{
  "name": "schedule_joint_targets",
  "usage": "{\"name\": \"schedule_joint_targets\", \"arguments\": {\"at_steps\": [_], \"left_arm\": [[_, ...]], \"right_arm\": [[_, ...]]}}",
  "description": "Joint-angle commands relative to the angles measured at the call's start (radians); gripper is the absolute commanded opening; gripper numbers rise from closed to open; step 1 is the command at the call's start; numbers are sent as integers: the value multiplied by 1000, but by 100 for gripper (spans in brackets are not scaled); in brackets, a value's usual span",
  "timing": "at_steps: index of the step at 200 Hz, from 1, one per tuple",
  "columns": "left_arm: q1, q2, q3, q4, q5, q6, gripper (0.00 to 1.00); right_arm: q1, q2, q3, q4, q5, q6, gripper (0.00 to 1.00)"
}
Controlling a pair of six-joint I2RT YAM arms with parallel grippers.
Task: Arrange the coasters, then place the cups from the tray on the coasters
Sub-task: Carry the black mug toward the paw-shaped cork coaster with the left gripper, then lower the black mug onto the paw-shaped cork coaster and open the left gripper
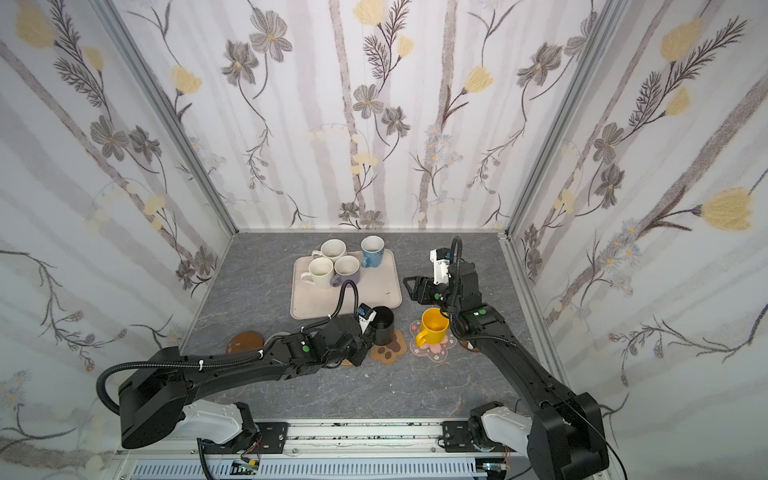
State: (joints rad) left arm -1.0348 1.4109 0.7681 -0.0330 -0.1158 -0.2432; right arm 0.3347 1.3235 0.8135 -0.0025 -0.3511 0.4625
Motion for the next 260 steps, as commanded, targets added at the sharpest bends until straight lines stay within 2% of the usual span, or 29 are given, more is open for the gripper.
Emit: {"name": "schedule_joint_targets", "arguments": {"at_steps": [1, 65, 161, 190, 224, 260], "left_arm": [[-1, 8, 13, 104, 3, -5, 0], [-16, 18, 6, 104, 34, -28, 0], [-37, 39, -9, 108, -21, -43, 0], [-39, 43, -19, 111, -41, -42, 10], [-41, 46, -27, 116, -44, -47, 29], [-42, 41, -30, 117, -45, -47, 41]], "right_arm": [[0, 8, 10, 11, 9, -13, 70], [1, 23, 15, 12, 6, -18, 69], [0, 21, 10, 12, 1, -19, 69], [0, 19, 6, 11, 1, -21, 69], [-1, 17, 7, 11, 3, -22, 69], [0, 17, 6, 11, 4, -23, 69]]}}
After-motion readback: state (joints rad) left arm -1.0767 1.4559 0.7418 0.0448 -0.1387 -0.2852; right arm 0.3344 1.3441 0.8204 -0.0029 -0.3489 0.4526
